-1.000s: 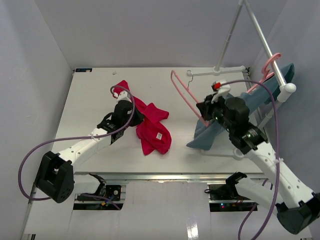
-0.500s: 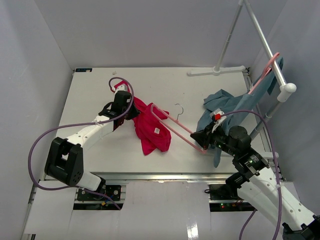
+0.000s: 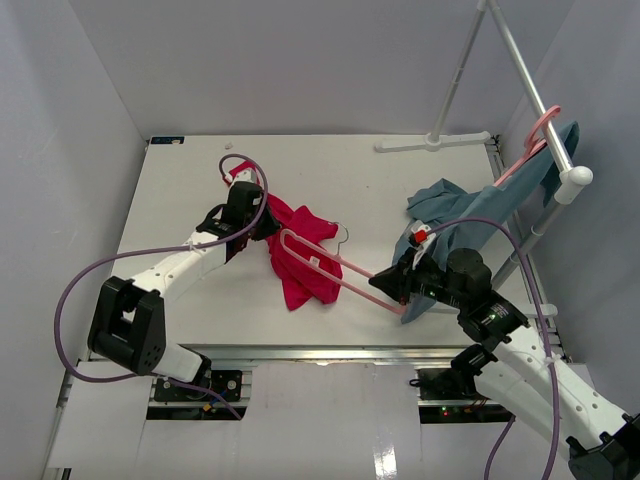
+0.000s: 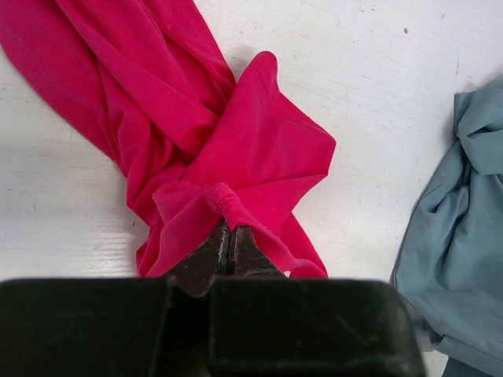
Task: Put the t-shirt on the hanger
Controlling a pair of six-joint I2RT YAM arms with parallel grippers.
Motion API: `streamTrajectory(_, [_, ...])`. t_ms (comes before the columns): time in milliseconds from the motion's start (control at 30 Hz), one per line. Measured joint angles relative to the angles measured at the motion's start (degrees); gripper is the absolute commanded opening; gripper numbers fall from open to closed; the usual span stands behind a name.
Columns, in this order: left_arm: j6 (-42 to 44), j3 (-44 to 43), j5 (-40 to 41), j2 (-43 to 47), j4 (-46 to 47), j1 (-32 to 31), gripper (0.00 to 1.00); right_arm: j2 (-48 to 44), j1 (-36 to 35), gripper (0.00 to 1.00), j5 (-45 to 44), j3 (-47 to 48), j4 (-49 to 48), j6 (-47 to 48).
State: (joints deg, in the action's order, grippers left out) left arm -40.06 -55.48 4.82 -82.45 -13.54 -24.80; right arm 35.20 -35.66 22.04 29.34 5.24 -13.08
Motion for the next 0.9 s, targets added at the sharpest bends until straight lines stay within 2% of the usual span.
streamTrajectory(367, [0.3, 0.0, -4.8, 3.6, -0.4, 0.0, 0.0, 2.3, -0.8, 0.08, -0.9, -0.2, -2.4, 1.0])
streamTrajectory(900, [2.8, -2.3, -3.5, 6.2, -6.4, 0.2, 0.0, 1.5, -2.0, 0.08, -4.3, -0.2, -2.0, 3.3])
